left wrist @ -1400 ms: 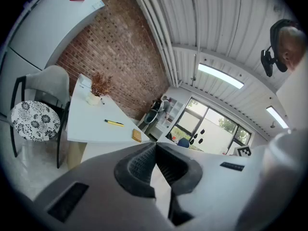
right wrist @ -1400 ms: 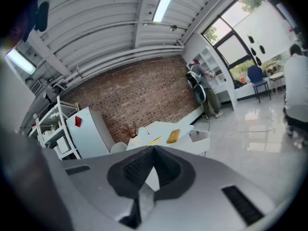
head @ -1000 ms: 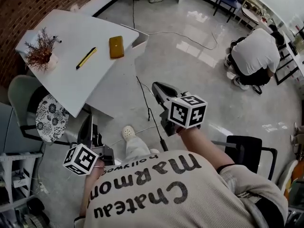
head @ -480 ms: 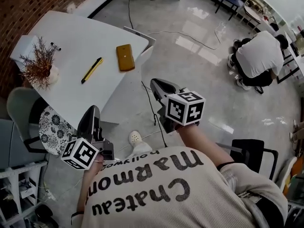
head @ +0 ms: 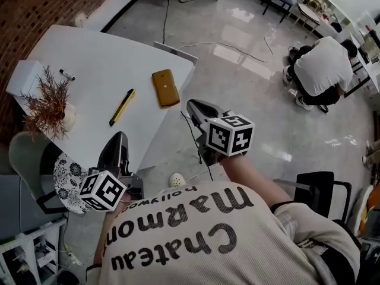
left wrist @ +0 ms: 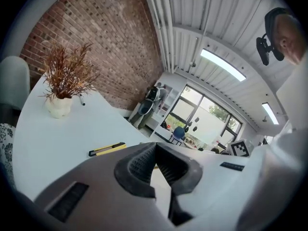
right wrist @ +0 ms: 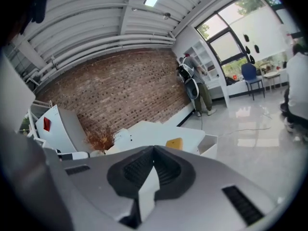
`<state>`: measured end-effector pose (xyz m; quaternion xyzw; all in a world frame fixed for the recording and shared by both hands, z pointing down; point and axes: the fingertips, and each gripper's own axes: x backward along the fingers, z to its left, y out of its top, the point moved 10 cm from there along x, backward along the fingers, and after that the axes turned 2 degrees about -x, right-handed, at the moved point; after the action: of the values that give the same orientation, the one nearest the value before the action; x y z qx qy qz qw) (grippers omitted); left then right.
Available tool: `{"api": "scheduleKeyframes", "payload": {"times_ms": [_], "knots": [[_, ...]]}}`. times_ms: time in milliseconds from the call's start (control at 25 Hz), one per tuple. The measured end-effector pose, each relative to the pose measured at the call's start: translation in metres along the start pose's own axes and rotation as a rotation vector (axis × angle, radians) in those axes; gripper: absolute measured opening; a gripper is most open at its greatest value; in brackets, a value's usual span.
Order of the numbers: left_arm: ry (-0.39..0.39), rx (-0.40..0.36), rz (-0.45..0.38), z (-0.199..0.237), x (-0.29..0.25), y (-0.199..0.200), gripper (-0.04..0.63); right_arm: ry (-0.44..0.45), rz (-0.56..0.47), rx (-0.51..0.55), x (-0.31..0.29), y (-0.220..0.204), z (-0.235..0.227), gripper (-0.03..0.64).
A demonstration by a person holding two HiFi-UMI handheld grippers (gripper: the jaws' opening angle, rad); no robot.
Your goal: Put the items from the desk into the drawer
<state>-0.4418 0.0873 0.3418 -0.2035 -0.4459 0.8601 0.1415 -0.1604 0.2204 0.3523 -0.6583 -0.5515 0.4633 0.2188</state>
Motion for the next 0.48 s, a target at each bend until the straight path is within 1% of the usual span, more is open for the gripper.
{"api": "scheduleKeyframes", "payload": {"times_ms": [80,160,240,320,400,480], "knots": [[-0.002,0.015,0.018,0.010,-0.007,-0.004,0.002,0.005,0.001,-0.074,-0.011,-0.014,-0.011,0.003],[0.001,0.027,0.037,0.019,-0.013,-0.008,0.002,-0.004,0.027,-0.180,-0.022,-0.031,-0.025,0.003],[0.002,0.043,0.053,0.026,-0.018,-0.013,0.002,-0.026,0.058,-0.276,-0.031,-0.045,-0.039,0.046],[0.006,0.057,0.066,0.030,-0.021,-0.017,0.002,-0.048,0.089,-0.332,-0.039,-0.055,-0.048,0.090],[0.014,0.061,0.071,0.033,-0.023,-0.018,0.002,-0.035,0.108,-0.367,-0.048,-0.061,-0.053,0.123],[0.029,0.059,0.072,0.036,-0.023,-0.016,0.002,0.001,0.101,-0.426,-0.059,-0.064,-0.059,0.161]]}}
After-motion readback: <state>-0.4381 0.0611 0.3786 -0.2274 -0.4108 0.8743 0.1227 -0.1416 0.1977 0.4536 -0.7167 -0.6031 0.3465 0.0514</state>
